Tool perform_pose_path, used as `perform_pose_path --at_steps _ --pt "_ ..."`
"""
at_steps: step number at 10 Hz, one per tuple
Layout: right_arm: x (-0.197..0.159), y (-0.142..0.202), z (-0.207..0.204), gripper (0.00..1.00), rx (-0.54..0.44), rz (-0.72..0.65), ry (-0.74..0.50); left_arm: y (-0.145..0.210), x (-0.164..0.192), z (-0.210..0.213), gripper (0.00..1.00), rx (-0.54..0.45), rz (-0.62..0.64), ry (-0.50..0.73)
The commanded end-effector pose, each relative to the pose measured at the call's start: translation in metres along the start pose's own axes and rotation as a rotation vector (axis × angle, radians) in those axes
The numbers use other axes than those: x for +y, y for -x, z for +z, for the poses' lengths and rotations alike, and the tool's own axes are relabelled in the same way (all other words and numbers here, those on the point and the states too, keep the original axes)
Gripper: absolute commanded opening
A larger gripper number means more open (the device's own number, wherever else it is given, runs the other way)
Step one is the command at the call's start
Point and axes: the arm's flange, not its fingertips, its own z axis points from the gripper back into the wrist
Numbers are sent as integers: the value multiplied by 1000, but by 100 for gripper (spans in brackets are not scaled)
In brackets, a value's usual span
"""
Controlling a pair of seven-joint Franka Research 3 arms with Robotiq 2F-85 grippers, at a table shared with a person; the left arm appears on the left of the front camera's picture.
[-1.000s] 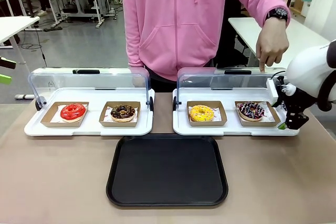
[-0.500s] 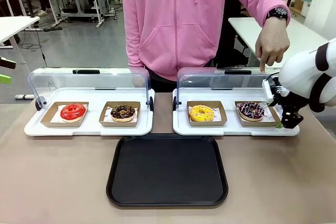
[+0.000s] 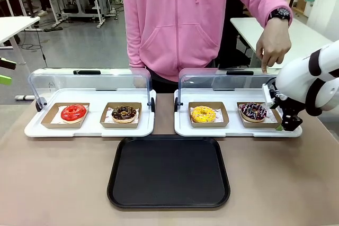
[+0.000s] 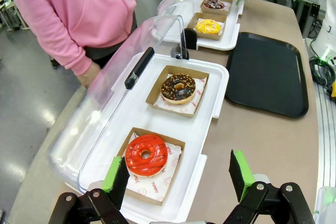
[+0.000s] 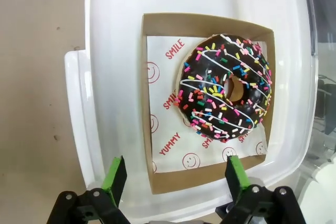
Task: Move the fourth donut from the left to the tray.
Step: Pick up the Paper togo box containing the Donut indicated by the person and place it on the Handle tray.
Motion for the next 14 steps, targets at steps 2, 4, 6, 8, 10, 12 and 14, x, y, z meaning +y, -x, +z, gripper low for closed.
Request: perform_pose_path --at_steps 2,4,6,8,10,12,14 --pt "-8 0 -10 100 5 -7 17 -2 -2 1 100 7 8 6" --pt "-9 1 -11 89 5 -16 5 -2 -2 1 100 7 8 6" --pt "-9 3 -12 32 8 -23 -17 -2 -2 1 100 7 8 6" --pt "-9 4 -12 0 11 -24 -35 -2 -2 1 100 7 8 6" --pt "-8 5 -13 5 14 -20 -60 -2 -2 1 100 7 8 6" --pt "-8 5 -13 0 22 -6 -79 -2 -2 1 100 7 8 6" --pt "-7 5 -11 0 13 -2 -85 -2 -2 1 100 7 8 6"
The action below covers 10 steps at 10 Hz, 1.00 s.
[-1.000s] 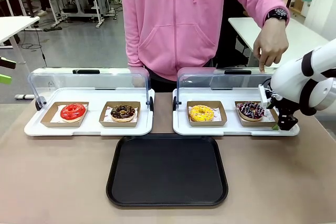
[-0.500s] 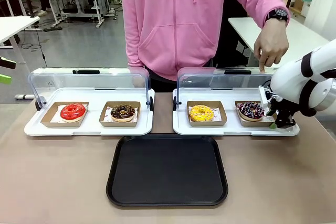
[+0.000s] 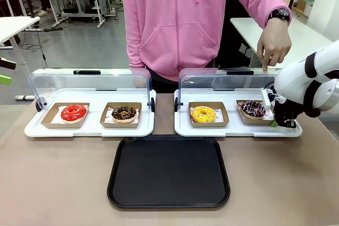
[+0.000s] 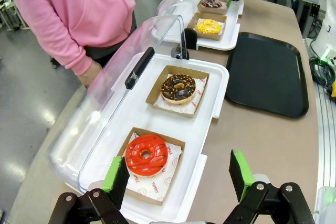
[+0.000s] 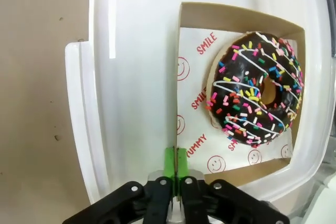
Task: Move the fourth donut from the left to the tray.
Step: Pick up the Paper togo box containing the Donut indicated by the person and place it on the Handle tray.
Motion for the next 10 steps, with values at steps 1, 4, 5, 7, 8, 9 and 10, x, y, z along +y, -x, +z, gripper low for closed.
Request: perform_pose_path --at_steps 1,4,5,7,8,9,10 --pt "-6 -1 5 0 16 -6 -22 -2 -2 1 100 7 8 6" --pt "-1 2 1 0 5 8 -8 -2 -2 1 100 7 8 6" --pt "-1 2 1 0 5 8 -8 -2 -2 1 100 7 8 6" --pt "-3 1 2 2 1 7 -10 -2 -2 1 100 7 8 6" --pt "-3 -4 17 2 -11 -26 30 -2 -2 1 100 7 8 6" --pt "0 -10 32 2 -7 -48 58 -2 -2 1 100 7 8 6" --pt "6 -20 47 2 -8 -50 72 -2 -2 1 100 7 8 6"
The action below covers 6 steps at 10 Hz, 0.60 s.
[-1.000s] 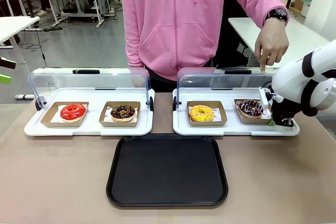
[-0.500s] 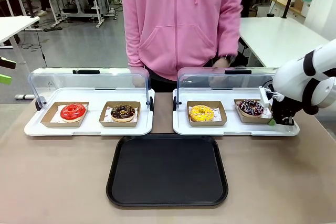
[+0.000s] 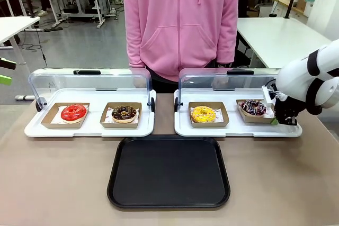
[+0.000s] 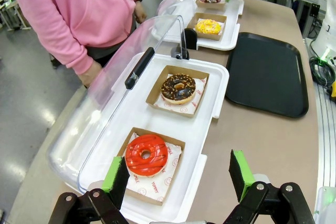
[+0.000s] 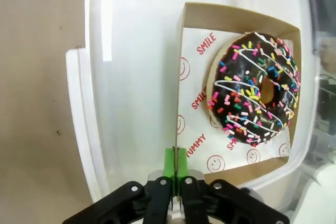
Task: Move the fourth donut from the left to the tray.
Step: Pick up the Paper togo box containing the Donut indicated by the person and place it on the Handle tray.
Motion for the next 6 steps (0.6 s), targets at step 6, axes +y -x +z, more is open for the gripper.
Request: perform_pose_path --at_steps 6 --pt "62 -83 79 2 -22 -146 18 -2 -2 1 100 7 8 6"
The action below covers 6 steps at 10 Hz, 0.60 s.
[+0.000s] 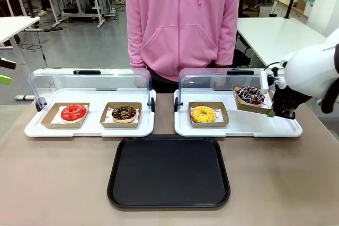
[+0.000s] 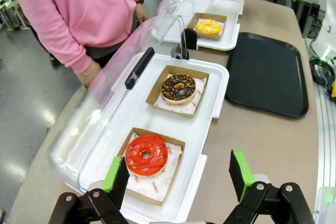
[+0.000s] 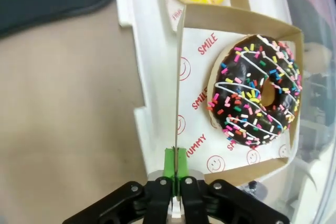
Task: Move the fourth donut from the left to the tray.
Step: Pick up the Paper togo box containing the Donut indicated by the person and place it on the Handle tray.
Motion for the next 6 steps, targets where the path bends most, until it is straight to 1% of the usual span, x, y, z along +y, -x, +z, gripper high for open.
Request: perform_pose_path --at_steps 1,2,3,5,6 --pt "25 -31 16 2 13 -46 12 -2 -2 1 100 7 8 6" --pt "38 -46 17 2 16 -49 16 -2 -2 1 100 7 8 6" --pt "52 -61 15 2 -1 -21 -19 -2 -2 1 100 7 8 6" --pt "66 -84 7 2 -4 19 -47 -2 -2 1 100 7 8 6" --pt "69 -89 2 2 -12 38 -65 -2 -2 1 100 7 8 6"
